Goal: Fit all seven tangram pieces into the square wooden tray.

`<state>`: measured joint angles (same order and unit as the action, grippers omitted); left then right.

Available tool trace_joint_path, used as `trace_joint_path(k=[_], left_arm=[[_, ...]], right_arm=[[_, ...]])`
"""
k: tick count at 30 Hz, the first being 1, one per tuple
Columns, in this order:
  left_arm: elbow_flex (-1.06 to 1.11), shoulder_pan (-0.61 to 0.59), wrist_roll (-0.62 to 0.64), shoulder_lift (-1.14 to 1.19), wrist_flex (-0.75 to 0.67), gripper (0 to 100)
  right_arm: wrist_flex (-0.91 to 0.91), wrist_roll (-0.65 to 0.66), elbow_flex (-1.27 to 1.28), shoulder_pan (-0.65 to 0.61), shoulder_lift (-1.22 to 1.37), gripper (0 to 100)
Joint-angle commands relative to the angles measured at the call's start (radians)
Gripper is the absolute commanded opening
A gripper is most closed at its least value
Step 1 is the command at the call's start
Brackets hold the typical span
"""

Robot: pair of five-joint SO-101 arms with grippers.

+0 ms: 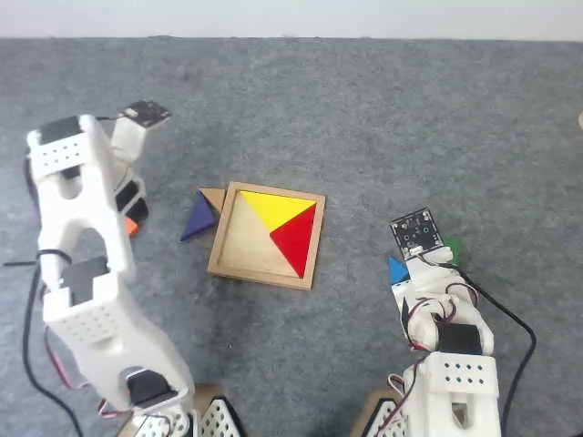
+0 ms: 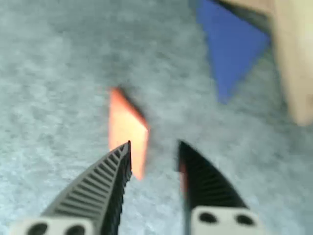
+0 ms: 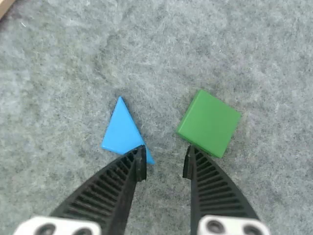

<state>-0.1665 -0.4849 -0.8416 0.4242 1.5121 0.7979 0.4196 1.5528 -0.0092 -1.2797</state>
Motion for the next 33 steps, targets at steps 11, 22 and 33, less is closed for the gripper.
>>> trace_joint_path(k=[11,22,33], left_arm=[[0.257,-0.068,-0.279,-0.064,-0.324,24],[0.354,-0.084,-0.299,-0.068,-0.391,14],[0.286,-0.091,-0.298,-0.069,-0.387,23]], right_arm=[[-0.022,0.011,-0.002,0.001,-0.019,14.4],[-0.024,0.011,-0.002,0.001,-0.019,14.4],[-0.024,0.011,-0.002,0.001,-0.019,14.4]])
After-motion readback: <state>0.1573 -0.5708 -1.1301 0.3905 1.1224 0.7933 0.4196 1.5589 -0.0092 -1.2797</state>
